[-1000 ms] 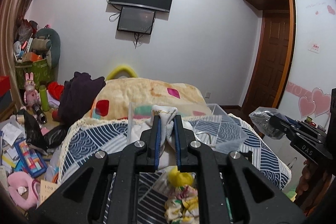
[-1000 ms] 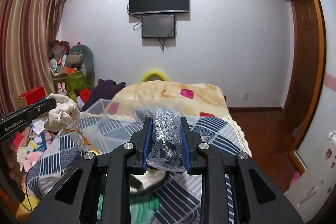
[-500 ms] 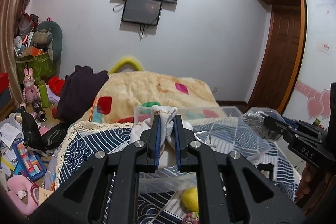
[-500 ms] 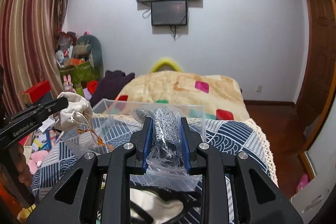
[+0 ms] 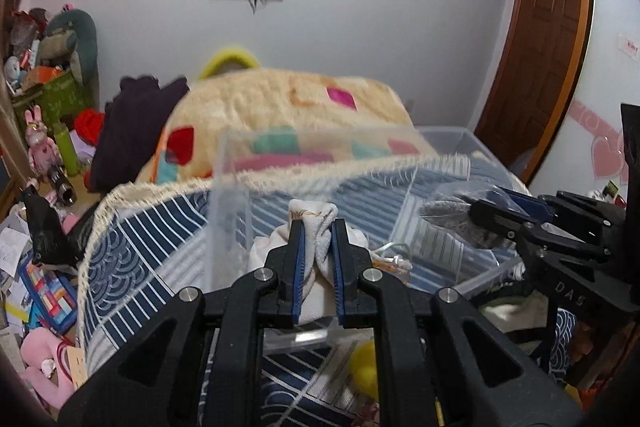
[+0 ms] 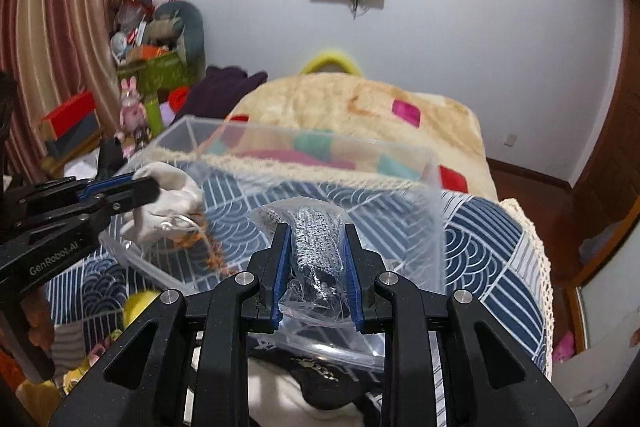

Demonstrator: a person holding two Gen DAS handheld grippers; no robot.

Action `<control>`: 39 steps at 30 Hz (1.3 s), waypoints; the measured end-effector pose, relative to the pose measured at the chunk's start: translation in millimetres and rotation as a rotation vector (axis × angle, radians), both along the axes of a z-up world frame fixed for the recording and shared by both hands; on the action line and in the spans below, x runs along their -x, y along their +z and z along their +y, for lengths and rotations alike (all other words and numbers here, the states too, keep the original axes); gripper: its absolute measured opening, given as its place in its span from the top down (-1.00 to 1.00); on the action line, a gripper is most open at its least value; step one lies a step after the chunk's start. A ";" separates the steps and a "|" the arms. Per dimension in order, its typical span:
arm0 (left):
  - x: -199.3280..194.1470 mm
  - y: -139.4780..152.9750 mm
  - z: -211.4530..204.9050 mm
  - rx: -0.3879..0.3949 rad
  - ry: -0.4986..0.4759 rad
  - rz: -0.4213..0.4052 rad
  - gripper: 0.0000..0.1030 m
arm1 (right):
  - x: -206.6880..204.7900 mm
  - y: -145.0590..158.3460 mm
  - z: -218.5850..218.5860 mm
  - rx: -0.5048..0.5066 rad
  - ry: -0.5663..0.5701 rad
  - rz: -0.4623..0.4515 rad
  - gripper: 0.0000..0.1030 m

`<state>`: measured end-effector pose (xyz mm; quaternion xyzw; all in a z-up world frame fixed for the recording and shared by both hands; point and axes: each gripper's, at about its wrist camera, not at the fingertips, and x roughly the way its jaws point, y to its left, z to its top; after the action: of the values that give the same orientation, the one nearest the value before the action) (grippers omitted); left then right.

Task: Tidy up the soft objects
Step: 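Grasp the white cloth with the left gripper while the right grasps the clear bag, drop both in box, then grasp the yellow felt ball with the left gripper while the right grasps the black bag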

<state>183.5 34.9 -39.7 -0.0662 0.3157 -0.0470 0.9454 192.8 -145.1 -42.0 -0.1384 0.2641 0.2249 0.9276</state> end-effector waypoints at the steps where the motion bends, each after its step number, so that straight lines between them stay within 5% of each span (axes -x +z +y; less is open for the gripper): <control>1: -0.2 -1.5 -1.3 0.002 -0.003 0.005 0.78 | -0.4 -1.1 2.1 0.011 0.004 0.004 0.56; 9: 6.6 -3.3 -7.6 -0.032 -0.011 0.016 0.60 | 0.0 -0.5 1.4 0.037 0.020 0.006 0.49; 14: 19.6 0.5 -3.9 -0.036 0.017 -0.010 0.19 | 9.5 8.9 -0.7 0.015 0.027 -0.041 -0.10; 24: 54.6 22.3 -2.8 -0.076 0.030 -0.094 -0.21 | 46.3 35.5 -13.6 -0.065 0.035 -0.171 -0.53; 31: 87.4 27.0 -10.1 -0.102 0.002 -0.138 -0.30 | 71.1 36.2 -21.1 -0.088 0.033 -0.220 -0.61; 36: 95.1 15.9 -16.5 -0.110 -0.022 -0.091 -0.30 | 77.3 20.0 -26.7 -0.102 0.015 -0.201 -0.99; 39: 96.8 5.9 -15.3 -0.089 -0.025 -0.053 -0.30 | 80.2 9.3 -29.2 -0.100 0.014 -0.183 -1.00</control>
<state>86.6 19.6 -33.8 -0.0187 0.2932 -0.0465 0.9547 112.6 -174.3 -32.8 -0.1135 0.1657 0.2306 0.9521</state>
